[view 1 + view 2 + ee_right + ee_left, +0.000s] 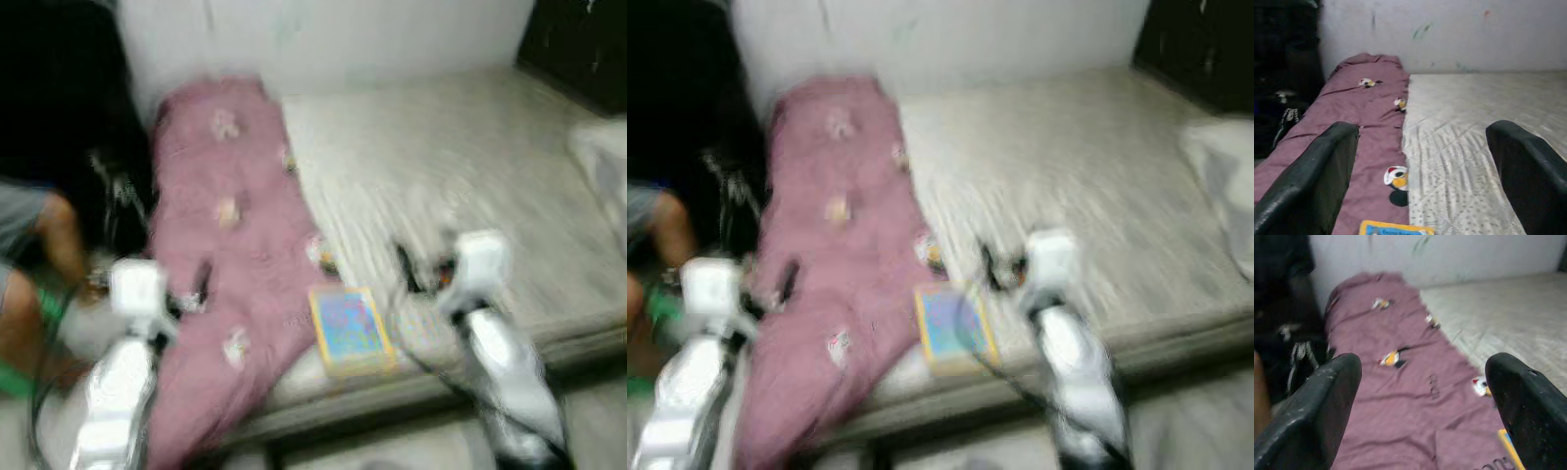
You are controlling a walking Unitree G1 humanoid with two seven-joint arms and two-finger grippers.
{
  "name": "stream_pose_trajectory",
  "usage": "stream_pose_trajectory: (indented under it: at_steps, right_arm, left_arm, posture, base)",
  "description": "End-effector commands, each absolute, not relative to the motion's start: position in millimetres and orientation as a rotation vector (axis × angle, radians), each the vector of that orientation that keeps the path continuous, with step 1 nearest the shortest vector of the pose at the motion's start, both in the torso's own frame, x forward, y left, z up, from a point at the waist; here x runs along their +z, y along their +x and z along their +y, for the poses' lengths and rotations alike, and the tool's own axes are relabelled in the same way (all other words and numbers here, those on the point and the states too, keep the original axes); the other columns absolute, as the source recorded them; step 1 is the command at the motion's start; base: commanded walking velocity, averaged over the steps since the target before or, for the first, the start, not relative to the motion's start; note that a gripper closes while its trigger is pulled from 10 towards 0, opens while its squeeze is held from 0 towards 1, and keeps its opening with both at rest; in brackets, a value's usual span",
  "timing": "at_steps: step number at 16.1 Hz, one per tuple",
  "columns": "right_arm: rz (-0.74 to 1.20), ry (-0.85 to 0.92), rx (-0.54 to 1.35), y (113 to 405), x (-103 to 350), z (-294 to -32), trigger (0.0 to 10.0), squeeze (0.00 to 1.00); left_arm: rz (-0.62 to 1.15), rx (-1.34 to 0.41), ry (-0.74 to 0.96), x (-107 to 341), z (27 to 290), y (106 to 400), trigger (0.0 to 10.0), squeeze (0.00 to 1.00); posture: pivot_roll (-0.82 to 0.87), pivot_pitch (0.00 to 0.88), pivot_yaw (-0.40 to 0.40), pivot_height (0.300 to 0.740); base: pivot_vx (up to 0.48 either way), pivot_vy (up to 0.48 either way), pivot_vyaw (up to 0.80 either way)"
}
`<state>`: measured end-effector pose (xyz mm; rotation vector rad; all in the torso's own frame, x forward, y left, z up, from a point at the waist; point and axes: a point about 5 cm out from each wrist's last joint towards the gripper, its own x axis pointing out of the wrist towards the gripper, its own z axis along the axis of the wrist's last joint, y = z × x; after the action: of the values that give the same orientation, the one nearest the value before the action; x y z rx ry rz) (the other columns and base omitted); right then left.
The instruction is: Clean up the room
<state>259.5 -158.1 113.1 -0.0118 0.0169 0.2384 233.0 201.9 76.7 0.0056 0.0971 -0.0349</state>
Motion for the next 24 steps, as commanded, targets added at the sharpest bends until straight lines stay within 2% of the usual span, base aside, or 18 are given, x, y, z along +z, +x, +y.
stream_pose_trajectory:
  at_steps: [1,8,20,24]
  right_arm:
    - [0.014,-0.034,0.211,257.1,113.7,-167.4,10.0,0.0]
    - [0.01,-0.043,0.225,257.8,113.8,-165.1,10.0,0.0]
    - [0.009,-0.043,0.232,258.9,113.9,-164.7,10.0,0.0]
    - [0.01,-0.037,0.233,259.2,113.4,-165.0,10.0,0.0]
  left_arm:
    - [0.074,-0.051,0.017,82.1,196.3,237.8,10.0,0.0]
    - [0.07,-0.057,0.046,83.1,195.4,239.0,10.0,0.0]
    - [0.066,-0.062,0.038,83.3,193.7,239.4,10.0,0.0]
    - [0.062,-0.056,0.028,83.2,193.4,239.5,10.0,0.0]
  posture:
    - [-0.05,0.0,0.033,0.74]
    - [-0.05,0.0,0.032,0.74]
    - [-0.05,0.0,0.029,0.74]
    - [-0.05,0.0,0.028,0.74]
  base:
    - [0.0,0.0,0.0]
    - [0.0,0.0,0.8]
    - [0.0,-0.352,0.0]
    - [0.0,0.0,0.0]
